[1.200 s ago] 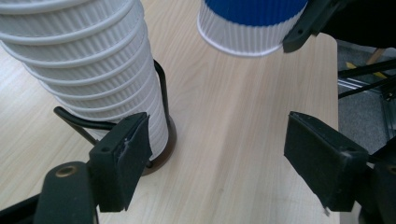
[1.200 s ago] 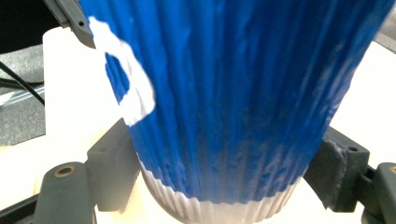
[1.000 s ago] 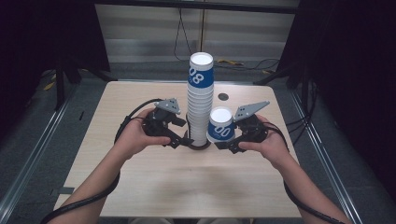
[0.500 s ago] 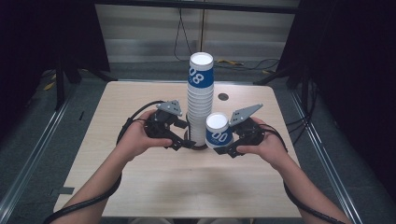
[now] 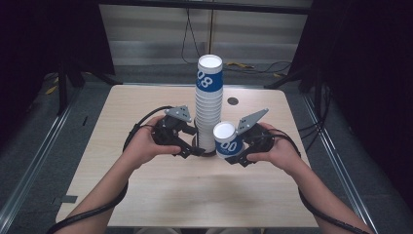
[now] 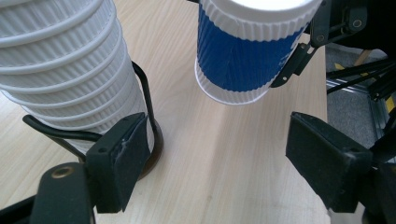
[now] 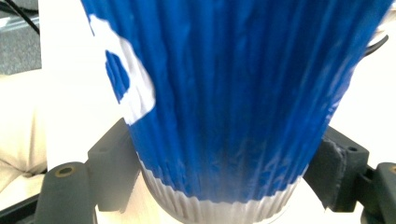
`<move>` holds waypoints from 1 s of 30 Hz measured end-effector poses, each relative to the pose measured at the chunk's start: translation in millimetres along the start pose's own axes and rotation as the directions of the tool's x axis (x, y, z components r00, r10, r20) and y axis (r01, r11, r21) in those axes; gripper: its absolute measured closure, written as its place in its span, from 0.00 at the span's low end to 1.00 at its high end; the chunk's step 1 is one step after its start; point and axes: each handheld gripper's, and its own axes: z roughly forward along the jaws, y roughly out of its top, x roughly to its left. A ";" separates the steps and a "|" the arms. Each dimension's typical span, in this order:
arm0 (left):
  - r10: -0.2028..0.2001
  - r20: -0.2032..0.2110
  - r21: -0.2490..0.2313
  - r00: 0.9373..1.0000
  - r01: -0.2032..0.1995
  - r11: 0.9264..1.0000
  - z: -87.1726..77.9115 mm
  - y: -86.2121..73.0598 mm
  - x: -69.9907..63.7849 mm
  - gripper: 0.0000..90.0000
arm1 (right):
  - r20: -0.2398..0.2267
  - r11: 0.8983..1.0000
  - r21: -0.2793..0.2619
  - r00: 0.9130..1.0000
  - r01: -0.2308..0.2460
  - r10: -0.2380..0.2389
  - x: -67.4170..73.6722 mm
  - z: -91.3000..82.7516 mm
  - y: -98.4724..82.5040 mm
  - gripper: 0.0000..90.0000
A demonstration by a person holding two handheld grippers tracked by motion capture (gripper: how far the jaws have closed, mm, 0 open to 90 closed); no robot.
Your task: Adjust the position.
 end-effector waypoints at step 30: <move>0.007 0.029 0.019 1.000 -0.007 1.000 0.5 5.9 1.0 0.22 | -0.030 0.984 0.149 0.995 0.096 -0.092 -0.8 15.1 18.7 0.23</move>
